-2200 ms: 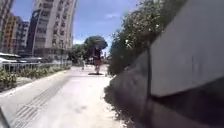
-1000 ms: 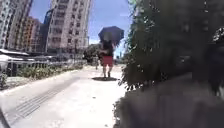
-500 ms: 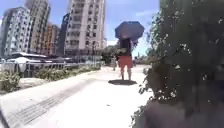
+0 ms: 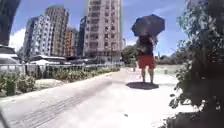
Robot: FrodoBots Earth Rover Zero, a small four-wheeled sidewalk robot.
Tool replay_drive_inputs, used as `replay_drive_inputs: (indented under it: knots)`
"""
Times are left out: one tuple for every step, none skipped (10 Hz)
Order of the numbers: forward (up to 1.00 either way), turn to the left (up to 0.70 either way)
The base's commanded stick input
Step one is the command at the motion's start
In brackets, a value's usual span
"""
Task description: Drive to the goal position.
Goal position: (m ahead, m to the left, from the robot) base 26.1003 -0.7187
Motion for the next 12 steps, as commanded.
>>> replay_drive_inputs:
  knots:
    - [0.45, 0.01]
    - [0.45, 0.0]
    - [0.45, 0.0]
    - [0.45, 0.0]
    - [0.45, 0.0]
    - [0.45, 0.0]
    - [0.45, 0.0]
    - [0.45, 0.0]
    - [0.45, 0.0]
    - [0.45, 0.0]
    - [0.45, 0.0]
    - [0.45, 0.0]
